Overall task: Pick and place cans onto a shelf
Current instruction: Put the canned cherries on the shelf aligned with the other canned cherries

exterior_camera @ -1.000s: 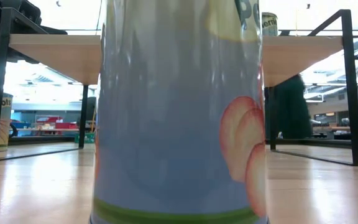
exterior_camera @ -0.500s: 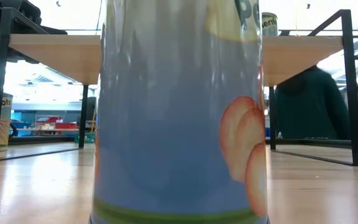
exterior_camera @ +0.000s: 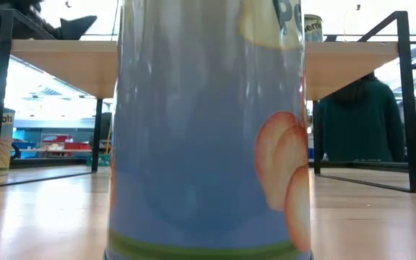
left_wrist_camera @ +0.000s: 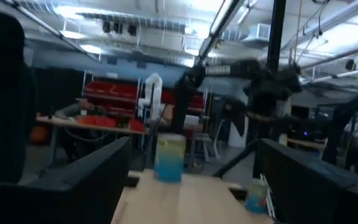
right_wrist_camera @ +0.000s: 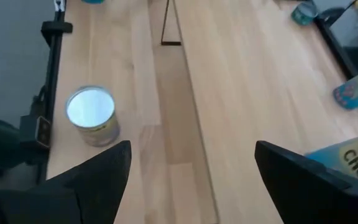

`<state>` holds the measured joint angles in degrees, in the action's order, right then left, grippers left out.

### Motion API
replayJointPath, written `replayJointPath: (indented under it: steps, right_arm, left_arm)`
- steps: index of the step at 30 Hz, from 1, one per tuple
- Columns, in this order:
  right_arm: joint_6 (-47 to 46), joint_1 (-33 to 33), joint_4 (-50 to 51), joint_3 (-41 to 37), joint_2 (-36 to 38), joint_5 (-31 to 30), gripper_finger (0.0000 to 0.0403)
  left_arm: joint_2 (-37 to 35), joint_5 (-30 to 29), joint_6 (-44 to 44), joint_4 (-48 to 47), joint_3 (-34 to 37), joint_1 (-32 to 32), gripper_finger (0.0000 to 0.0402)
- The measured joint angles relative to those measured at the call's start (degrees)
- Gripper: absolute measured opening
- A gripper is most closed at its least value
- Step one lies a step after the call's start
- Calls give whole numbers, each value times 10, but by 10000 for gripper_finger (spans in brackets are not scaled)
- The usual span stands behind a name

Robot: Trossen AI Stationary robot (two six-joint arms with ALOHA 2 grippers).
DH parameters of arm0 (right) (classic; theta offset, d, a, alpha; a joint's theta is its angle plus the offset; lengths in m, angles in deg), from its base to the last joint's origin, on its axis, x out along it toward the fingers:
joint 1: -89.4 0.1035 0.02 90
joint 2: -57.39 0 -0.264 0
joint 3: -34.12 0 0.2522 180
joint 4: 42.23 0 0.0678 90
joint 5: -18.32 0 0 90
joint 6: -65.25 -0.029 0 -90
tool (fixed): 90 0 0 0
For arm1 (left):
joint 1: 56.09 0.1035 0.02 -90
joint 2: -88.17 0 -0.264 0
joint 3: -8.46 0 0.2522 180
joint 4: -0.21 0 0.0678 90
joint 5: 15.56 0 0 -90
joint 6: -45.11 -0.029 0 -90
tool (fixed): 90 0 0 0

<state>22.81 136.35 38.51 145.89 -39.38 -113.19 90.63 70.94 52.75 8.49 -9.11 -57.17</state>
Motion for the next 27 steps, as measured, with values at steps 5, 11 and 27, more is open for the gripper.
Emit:
replayJointPath:
  steps: [5, 11, 27]
  right_arm:
    - [9, -6, 0, 0, 0, -9, 350]
    - [31, -6, 0, 0, 0, -9, 350]
    - [71, -25, 40, 0, 100, -69, 350]
  left_arm:
    - [67, -119, -9, -75, -78, 0, 357]
    - [223, -145, -39, -131, -185, 0, 357]
    - [582, -159, -83, -135, -455, 94, 357]
